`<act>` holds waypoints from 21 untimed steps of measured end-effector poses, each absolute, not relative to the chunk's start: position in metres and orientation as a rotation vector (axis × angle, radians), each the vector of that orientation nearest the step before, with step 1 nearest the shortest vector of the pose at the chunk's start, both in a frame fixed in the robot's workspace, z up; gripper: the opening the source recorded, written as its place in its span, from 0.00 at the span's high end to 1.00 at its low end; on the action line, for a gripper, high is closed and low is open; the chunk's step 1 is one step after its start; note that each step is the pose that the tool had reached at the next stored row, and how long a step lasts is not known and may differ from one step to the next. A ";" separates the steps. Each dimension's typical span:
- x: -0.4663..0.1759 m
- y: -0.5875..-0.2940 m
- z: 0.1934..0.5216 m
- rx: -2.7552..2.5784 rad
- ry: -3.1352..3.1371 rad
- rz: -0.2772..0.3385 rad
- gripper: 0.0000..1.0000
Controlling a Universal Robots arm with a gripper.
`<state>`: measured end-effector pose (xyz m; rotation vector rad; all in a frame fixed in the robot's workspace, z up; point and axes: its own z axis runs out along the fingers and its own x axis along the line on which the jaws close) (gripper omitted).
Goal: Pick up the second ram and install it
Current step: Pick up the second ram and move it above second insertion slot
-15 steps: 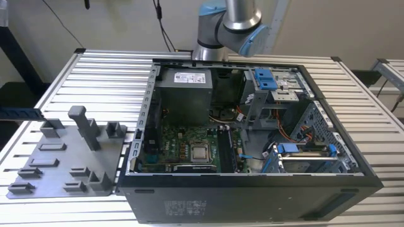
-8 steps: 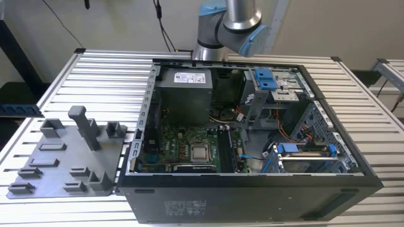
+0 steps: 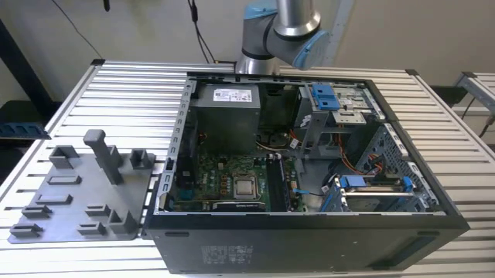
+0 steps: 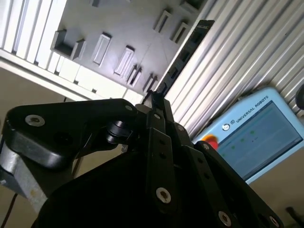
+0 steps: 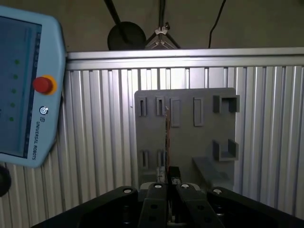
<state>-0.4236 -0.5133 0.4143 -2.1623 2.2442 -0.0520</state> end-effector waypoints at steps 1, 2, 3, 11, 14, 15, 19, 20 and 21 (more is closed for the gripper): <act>-0.424 -0.513 0.416 -2.162 2.244 -0.052 0.86; -0.424 -0.513 0.418 -2.162 2.244 -0.052 0.86; -0.424 -0.513 0.420 -2.162 2.244 -0.052 0.86; -0.424 -0.513 0.435 -2.162 2.244 -0.052 0.86; -0.424 -0.513 0.438 -2.162 2.244 -0.052 0.86; -0.424 -0.513 0.438 -2.162 2.244 -0.052 0.86; -0.424 -0.513 0.438 -2.162 2.244 -0.052 0.86; -0.424 -0.513 0.438 -2.162 2.244 -0.052 0.86; -0.424 -0.513 0.439 -2.162 2.244 -0.052 0.86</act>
